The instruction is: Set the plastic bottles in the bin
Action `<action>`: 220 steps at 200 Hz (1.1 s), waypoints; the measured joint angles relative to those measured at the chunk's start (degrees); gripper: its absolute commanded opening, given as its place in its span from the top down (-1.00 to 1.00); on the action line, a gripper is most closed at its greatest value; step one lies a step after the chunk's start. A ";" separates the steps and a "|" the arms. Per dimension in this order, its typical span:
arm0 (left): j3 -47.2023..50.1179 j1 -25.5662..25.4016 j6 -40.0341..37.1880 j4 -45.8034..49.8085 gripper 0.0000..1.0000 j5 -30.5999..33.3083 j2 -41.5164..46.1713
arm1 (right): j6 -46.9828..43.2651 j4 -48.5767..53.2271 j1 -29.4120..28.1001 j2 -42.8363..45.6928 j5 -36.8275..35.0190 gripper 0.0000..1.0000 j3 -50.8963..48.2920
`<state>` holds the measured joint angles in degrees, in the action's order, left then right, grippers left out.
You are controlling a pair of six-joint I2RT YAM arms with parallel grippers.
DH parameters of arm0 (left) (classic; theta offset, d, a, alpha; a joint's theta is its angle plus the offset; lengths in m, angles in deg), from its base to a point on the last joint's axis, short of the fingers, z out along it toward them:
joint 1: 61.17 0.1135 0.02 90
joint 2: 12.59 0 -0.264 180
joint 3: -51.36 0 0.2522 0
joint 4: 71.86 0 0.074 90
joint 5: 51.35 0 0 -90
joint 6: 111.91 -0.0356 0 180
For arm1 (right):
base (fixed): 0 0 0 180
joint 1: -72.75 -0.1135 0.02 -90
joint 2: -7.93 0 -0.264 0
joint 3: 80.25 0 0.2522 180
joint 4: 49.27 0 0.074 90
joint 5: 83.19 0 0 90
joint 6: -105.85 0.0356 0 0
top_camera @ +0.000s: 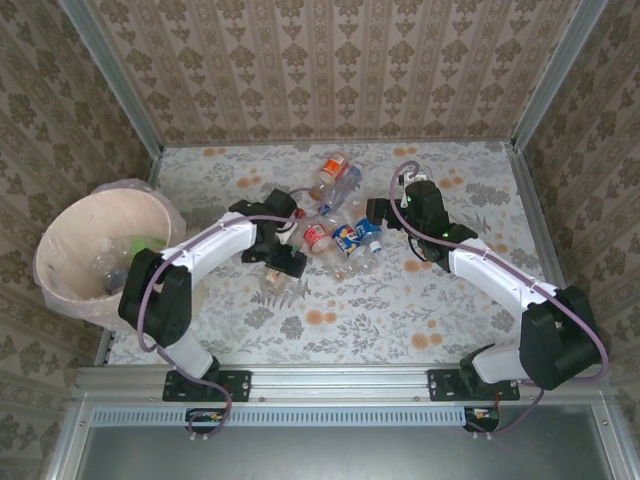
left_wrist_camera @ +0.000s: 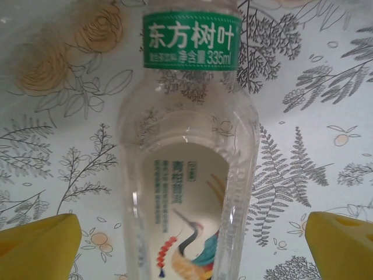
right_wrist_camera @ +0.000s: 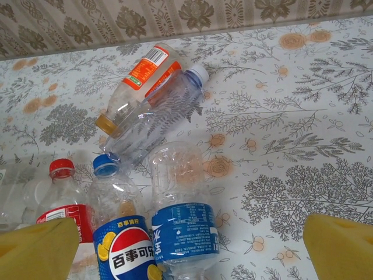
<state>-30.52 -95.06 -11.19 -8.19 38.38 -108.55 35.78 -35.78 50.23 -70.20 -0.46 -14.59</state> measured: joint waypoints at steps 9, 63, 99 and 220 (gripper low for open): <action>0.11 0.00 0.15 -0.46 -1.00 -0.22 -0.61 | 0.00 -0.02 0.11 0.07 0.00 -1.00 0.00; 1.09 -2.29 2.51 -5.27 -0.86 0.17 -5.73 | 0.02 -0.02 0.42 0.13 0.00 -1.00 0.00; 3.63 -3.21 4.57 -7.61 -0.50 3.41 -6.51 | 0.02 -0.04 0.42 0.37 0.00 -1.00 -0.11; 8.48 -3.15 5.95 -11.41 -0.10 6.08 14.10 | -1.31 -1.36 0.52 1.09 0.00 -1.00 -0.42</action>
<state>-22.04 -98.20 -5.25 -19.60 44.46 -94.46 34.46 -37.13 50.76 -69.11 -0.46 -15.01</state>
